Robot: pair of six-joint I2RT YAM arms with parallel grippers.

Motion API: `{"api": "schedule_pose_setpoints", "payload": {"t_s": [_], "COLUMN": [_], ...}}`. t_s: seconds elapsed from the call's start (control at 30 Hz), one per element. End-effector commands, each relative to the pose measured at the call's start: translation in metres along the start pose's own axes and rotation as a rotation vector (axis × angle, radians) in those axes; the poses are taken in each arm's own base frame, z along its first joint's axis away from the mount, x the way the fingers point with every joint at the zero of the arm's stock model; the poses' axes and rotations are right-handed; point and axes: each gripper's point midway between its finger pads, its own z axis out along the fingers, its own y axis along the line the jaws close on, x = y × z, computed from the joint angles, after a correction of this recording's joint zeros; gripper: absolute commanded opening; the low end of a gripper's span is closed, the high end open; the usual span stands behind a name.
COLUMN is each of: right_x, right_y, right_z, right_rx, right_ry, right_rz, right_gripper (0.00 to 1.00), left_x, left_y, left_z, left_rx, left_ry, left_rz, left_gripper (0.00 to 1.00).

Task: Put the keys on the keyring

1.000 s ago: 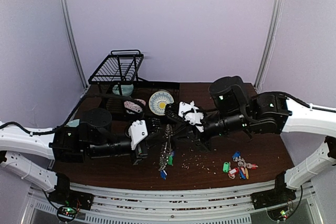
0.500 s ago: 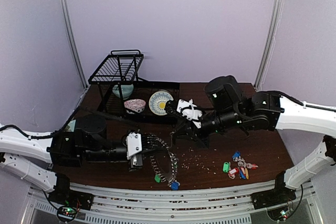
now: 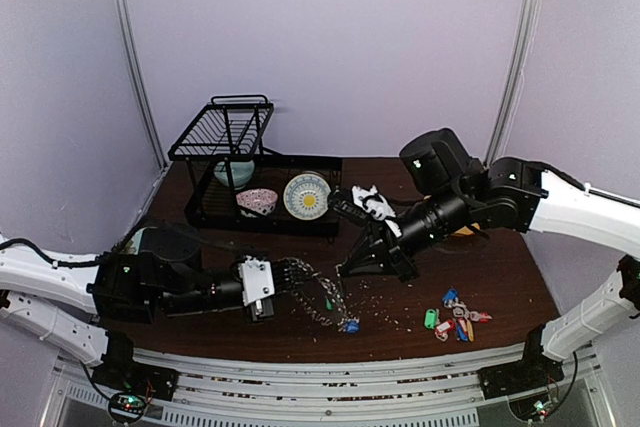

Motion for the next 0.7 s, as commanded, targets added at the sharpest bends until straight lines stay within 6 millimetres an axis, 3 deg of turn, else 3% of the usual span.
{"api": "schedule_pose_setpoints", "payload": {"t_s": [0.0,0.23,0.67], "right_x": [-0.011,-0.021,-0.022], "right_y": [0.025,0.028,0.006], "right_z": [-0.002,0.007,0.021], "right_rx": [-0.138,-0.149,-0.043], "right_ry": [-0.024,-0.039,-0.008], "right_rz": [0.013,-0.022,0.013], "right_gripper": [0.00,0.00,0.00], "left_x": [-0.026,-0.029,-0.030], "left_y": [0.016,0.015,0.014], "left_z": [-0.003,-0.003,-0.003], "left_rx": [-0.074,-0.067,-0.062], "left_ry": [-0.084,-0.091,-0.095], "left_rz": [0.063,0.063,0.064], "left_gripper": [0.00,0.00,0.00]}}
